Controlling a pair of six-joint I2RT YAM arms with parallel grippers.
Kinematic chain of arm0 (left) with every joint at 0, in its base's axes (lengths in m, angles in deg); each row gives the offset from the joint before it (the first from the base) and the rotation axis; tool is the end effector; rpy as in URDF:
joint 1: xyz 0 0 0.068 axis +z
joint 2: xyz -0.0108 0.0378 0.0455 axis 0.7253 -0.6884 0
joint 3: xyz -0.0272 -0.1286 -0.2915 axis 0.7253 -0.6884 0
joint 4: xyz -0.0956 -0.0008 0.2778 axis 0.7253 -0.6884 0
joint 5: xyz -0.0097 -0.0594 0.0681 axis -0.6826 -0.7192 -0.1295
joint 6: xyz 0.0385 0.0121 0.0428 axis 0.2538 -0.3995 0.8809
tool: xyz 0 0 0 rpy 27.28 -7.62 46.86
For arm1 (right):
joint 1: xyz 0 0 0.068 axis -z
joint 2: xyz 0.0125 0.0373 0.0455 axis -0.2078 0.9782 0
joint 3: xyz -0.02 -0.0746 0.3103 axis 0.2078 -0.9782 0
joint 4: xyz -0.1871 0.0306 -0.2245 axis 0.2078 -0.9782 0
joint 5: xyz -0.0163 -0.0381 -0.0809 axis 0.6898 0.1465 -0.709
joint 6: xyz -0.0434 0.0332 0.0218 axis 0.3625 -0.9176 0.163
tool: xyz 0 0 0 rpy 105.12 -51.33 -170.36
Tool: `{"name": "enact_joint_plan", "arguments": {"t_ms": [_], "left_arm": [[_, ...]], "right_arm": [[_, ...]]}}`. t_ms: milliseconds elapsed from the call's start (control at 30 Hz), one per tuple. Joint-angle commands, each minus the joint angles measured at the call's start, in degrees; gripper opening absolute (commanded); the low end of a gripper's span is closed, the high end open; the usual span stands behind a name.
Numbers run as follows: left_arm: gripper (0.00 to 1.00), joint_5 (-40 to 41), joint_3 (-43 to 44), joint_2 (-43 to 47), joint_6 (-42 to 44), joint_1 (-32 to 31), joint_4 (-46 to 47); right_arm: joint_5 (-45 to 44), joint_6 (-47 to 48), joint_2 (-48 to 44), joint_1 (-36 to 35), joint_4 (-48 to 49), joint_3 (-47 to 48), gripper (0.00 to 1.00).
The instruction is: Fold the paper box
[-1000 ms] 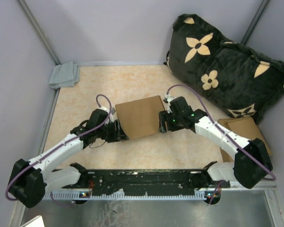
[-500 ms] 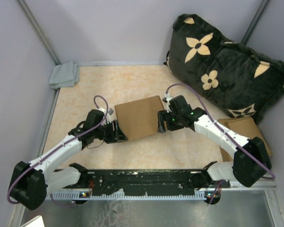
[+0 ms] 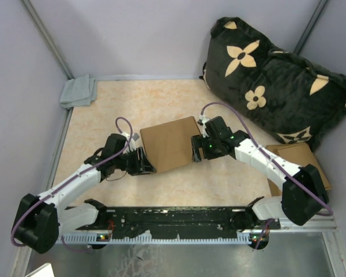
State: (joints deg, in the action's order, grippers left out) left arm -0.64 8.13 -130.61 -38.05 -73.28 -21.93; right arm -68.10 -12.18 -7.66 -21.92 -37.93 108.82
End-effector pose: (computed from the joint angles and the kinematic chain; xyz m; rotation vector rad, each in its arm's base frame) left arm 0.1854 -0.1160 0.2135 0.0079 2.5616 -1.0729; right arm 0.2351 0.1657 0.2614 -0.4105 2.6026 0.5256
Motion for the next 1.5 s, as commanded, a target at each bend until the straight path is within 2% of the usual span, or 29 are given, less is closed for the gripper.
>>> {"name": "enact_joint_plan", "arguments": {"t_ms": [0,67,133,167,333,500,700,1200,1467], "left_arm": [[0.47,-2.47,0.32,0.00,0.47,0.39,2.20],[0.45,-2.95,0.34,0.01,0.45,0.44,2.35],[0.45,-3.26,0.31,-0.08,0.47,0.55,2.27],[0.45,-3.55,0.29,0.00,0.47,0.61,2.28],[0.44,-4.24,-0.05,0.48,0.56,1.05,2.18],[0.44,-5.41,-0.48,0.42,0.55,1.67,2.75],[0.44,-9.15,-1.53,-0.72,-0.13,2.66,5.56],[0.43,-17.24,-4.03,-1.22,-3.05,4.54,11.12],[0.43,-17.65,-3.14,-1.24,-2.58,5.08,10.12]], "right_arm": [[-1.43,0.86,-0.29,-0.46,0.20,4.08,0.81],[-2.03,0.88,-0.25,-0.48,0.03,4.19,0.83],[-2.45,0.72,0.13,-0.45,-0.34,4.52,0.98],[-2.55,0.71,0.31,-0.45,-0.48,4.62,0.99],[-1.57,0.18,0.26,-0.45,0.37,4.73,0.99],[2.44,0.18,-0.37,-0.50,0.69,5.57,0.94],[2.73,0.52,-1.54,-0.45,-1.14,7.20,0.90],[2.75,1.01,-0.42,-0.45,-2.35,7.84,0.90],[3.38,1.38,0.36,-0.45,-3.34,9.05,0.91]]}}
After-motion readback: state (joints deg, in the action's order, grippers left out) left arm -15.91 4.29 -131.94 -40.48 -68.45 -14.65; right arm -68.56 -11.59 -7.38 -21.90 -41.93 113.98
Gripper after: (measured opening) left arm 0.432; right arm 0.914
